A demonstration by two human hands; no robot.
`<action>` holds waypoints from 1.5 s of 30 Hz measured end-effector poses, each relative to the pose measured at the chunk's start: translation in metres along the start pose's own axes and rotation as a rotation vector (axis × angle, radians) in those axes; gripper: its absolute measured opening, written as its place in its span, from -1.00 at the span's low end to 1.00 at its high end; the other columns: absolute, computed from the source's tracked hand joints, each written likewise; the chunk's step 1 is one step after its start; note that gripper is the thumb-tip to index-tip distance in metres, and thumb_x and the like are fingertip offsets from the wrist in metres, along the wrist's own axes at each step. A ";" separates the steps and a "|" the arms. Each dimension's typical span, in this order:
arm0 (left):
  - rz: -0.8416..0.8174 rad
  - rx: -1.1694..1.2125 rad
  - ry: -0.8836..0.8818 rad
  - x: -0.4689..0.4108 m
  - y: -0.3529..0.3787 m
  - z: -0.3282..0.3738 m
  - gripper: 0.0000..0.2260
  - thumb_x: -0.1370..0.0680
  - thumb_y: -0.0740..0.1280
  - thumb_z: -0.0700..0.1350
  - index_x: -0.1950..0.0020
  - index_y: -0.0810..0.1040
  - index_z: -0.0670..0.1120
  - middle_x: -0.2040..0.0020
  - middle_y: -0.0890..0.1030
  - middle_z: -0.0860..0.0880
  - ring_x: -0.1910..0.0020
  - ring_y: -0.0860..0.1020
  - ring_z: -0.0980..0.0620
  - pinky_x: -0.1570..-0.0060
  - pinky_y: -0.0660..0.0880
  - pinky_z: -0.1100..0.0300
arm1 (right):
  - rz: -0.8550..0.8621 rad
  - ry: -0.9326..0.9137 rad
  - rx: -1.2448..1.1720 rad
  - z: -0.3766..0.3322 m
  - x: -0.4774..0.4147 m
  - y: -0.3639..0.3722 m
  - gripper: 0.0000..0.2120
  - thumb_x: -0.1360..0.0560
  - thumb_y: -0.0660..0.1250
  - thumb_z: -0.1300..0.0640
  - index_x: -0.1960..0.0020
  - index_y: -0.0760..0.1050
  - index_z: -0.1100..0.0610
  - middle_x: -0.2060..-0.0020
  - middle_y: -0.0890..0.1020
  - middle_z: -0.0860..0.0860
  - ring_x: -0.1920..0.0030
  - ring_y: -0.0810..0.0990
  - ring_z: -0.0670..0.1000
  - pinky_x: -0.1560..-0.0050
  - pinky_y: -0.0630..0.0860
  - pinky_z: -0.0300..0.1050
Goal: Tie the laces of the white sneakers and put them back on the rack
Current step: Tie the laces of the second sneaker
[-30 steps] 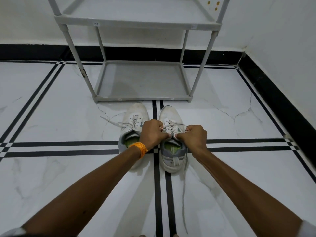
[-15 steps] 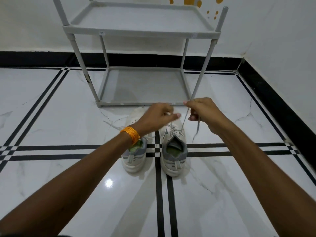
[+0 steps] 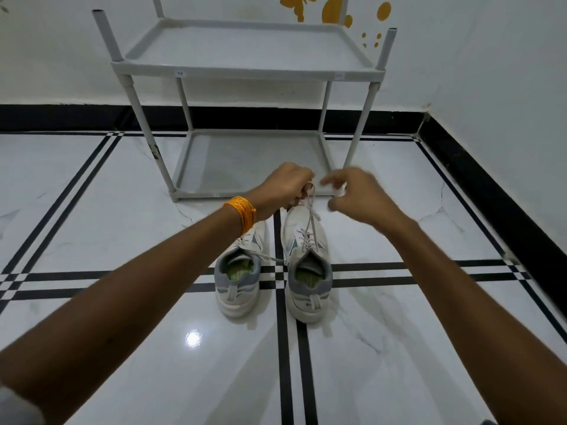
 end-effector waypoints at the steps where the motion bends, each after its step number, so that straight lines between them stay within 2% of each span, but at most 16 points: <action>1: -0.012 0.070 -0.043 0.001 0.003 -0.004 -0.70 -0.61 0.16 -0.11 0.33 0.40 -0.09 0.45 0.36 0.01 0.55 0.25 0.09 0.50 0.18 0.24 | -0.078 0.012 -0.128 0.001 0.004 0.011 -0.72 -0.38 0.49 0.22 -0.08 0.64 0.10 0.19 0.57 -0.01 0.17 0.51 -0.03 0.17 0.41 -0.16; 3: -0.054 0.096 -0.069 0.002 0.007 -0.007 -0.73 -0.59 0.18 -0.08 0.30 0.43 -0.10 0.47 0.37 0.04 0.56 0.28 0.10 0.50 0.21 0.25 | -0.033 -0.019 -0.262 -0.001 0.006 0.016 -0.93 -0.39 0.50 0.17 0.14 0.68 0.14 0.42 0.52 -0.05 0.38 0.42 -0.09 0.26 0.37 -0.13; 4: -0.070 0.108 -0.067 0.002 0.007 -0.008 -0.74 -0.58 0.19 -0.06 0.28 0.45 -0.10 0.47 0.38 0.04 0.54 0.31 0.10 0.48 0.24 0.24 | 0.029 -0.032 -0.286 0.000 0.005 0.013 -0.94 -0.41 0.49 0.16 0.19 0.67 0.16 0.46 0.52 -0.05 0.42 0.41 -0.09 0.28 0.36 -0.13; 10: -0.181 0.205 -0.014 0.003 0.004 -0.009 -0.92 -0.39 0.33 -0.15 0.17 0.47 -0.11 0.30 0.44 -0.01 0.33 0.40 0.05 0.25 0.39 0.16 | 0.126 0.018 -0.627 -0.004 0.009 -0.016 -0.83 -0.50 0.38 0.15 0.20 0.58 0.24 0.42 0.52 0.05 0.42 0.43 -0.04 0.37 0.33 -0.17; 13: -0.192 0.036 0.048 0.004 0.008 -0.013 -0.66 -0.32 0.47 -0.25 -0.03 0.45 -0.12 0.10 0.50 -0.15 0.13 0.49 -0.08 0.09 0.51 0.00 | 0.086 0.006 -0.796 -0.024 0.007 -0.025 -0.83 -0.56 0.27 0.15 0.16 0.52 0.19 0.39 0.53 0.05 0.41 0.48 -0.04 0.40 0.39 -0.20; 15: -0.102 -0.105 0.104 0.006 0.015 -0.009 -0.53 -0.32 0.50 -0.28 -0.17 0.41 -0.14 0.01 0.51 -0.17 0.07 0.50 -0.08 0.04 0.57 -0.05 | 0.060 -0.030 -0.874 -0.039 0.004 -0.027 -0.83 -0.59 0.25 0.15 0.14 0.51 0.18 0.35 0.56 0.06 0.38 0.53 -0.03 0.41 0.47 -0.23; 18: 0.141 -0.376 0.326 0.010 0.022 0.009 -0.61 -0.36 0.41 -0.32 -0.11 0.37 -0.16 0.15 0.48 -0.01 0.22 0.48 0.02 0.21 0.56 0.03 | 0.097 -0.043 -0.968 -0.046 -0.002 -0.028 -0.84 -0.60 0.25 0.16 0.07 0.55 0.21 0.29 0.61 0.08 0.30 0.61 -0.01 0.30 0.56 -0.20; 22: 0.404 -0.619 0.475 0.017 0.014 0.015 -0.67 -0.44 0.28 -0.35 -0.14 0.29 -0.16 0.27 0.53 -0.13 0.39 0.50 -0.12 0.46 0.45 -0.02 | 0.178 -0.001 -1.265 -0.030 -0.006 -0.027 -0.92 -0.58 0.29 0.22 0.02 0.54 0.22 0.25 0.62 0.09 0.23 0.65 0.01 0.18 0.62 -0.16; 28: 0.451 -0.597 0.569 0.032 0.010 0.013 -0.70 -0.55 0.33 -0.09 -0.16 0.27 -0.11 0.23 0.58 -0.12 0.39 0.54 -0.17 0.39 0.52 0.06 | 0.271 0.084 -1.572 0.000 -0.016 -0.019 -0.92 -0.60 0.24 0.28 -0.01 0.51 0.26 0.18 0.64 0.14 0.16 0.68 0.05 0.06 0.65 -0.15; 32: 0.470 -0.839 0.820 0.038 0.020 0.017 -0.81 -0.58 0.30 -0.05 0.07 0.44 -0.17 0.29 0.54 -0.11 0.44 0.44 -0.07 0.47 0.43 0.09 | 0.224 0.320 -1.595 0.024 -0.024 0.017 -0.90 -0.59 0.23 0.33 -0.05 0.50 0.33 0.12 0.62 0.20 0.11 0.68 0.09 0.07 0.67 -0.16; 35: 0.416 -0.699 0.615 0.024 0.013 0.004 -0.86 -0.55 0.34 -0.08 0.10 0.54 -0.15 0.26 0.60 -0.08 0.34 0.50 -0.02 0.34 0.47 0.10 | 0.100 0.481 -1.509 0.040 -0.021 0.044 -0.91 -0.56 0.22 0.40 -0.03 0.47 0.38 0.03 0.58 0.28 0.06 0.65 0.13 -0.01 0.65 -0.11; 37: 0.282 -0.367 0.206 0.011 0.005 -0.013 -0.86 -0.52 0.36 -0.10 0.16 0.59 -0.16 0.30 0.58 -0.05 0.35 0.50 0.02 0.34 0.44 0.18 | 0.057 0.522 -1.388 0.048 -0.016 0.052 -0.93 -0.55 0.23 0.38 0.00 0.47 0.38 -0.06 0.58 0.31 -0.02 0.64 0.16 -0.11 0.61 -0.07; 38: 0.130 -0.127 -0.024 0.006 0.008 -0.024 -0.84 -0.52 0.34 -0.12 0.21 0.57 -0.16 0.36 0.53 -0.04 0.41 0.45 0.05 0.42 0.39 0.21 | 0.048 0.524 -1.295 0.050 -0.013 0.052 -0.88 -0.55 0.26 0.34 -0.05 0.48 0.37 -0.11 0.58 0.32 -0.06 0.64 0.18 -0.12 0.61 -0.06; 40: -0.119 0.275 -0.340 0.009 0.019 -0.033 -0.77 -0.53 0.26 -0.15 0.34 0.44 -0.09 0.46 0.37 0.03 0.54 0.27 0.11 0.58 0.21 0.30 | 0.055 0.484 -1.050 0.047 -0.004 0.045 -0.75 -0.55 0.31 0.19 -0.18 0.48 0.28 -0.10 0.61 0.25 -0.05 0.64 0.15 -0.02 0.63 -0.09; 43: -0.155 0.445 -0.382 0.008 0.018 -0.031 -0.68 -0.54 0.22 -0.16 0.44 0.38 -0.05 0.50 0.30 0.06 0.57 0.19 0.14 0.66 0.14 0.34 | 0.006 0.255 -0.784 0.020 0.010 0.029 -0.70 -0.51 0.38 0.01 -0.14 0.52 0.18 0.08 0.66 0.06 0.10 0.68 0.07 0.13 0.60 -0.12; 45: -0.153 0.479 -0.365 0.008 0.019 -0.032 -0.72 -0.55 0.21 -0.15 0.38 0.41 -0.07 0.50 0.33 0.04 0.57 0.21 0.14 0.66 0.14 0.34 | -0.084 0.161 -0.650 0.004 0.018 0.030 -0.67 -0.45 0.45 -0.04 -0.12 0.52 0.11 0.12 0.70 0.02 0.17 0.71 0.02 0.21 0.59 -0.15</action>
Point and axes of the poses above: each hand's wrist, its own x-axis away from the middle knuckle, its own y-axis out of the palm, z = x × y, the point moved 7 cm from there along -x, towards the middle knuckle
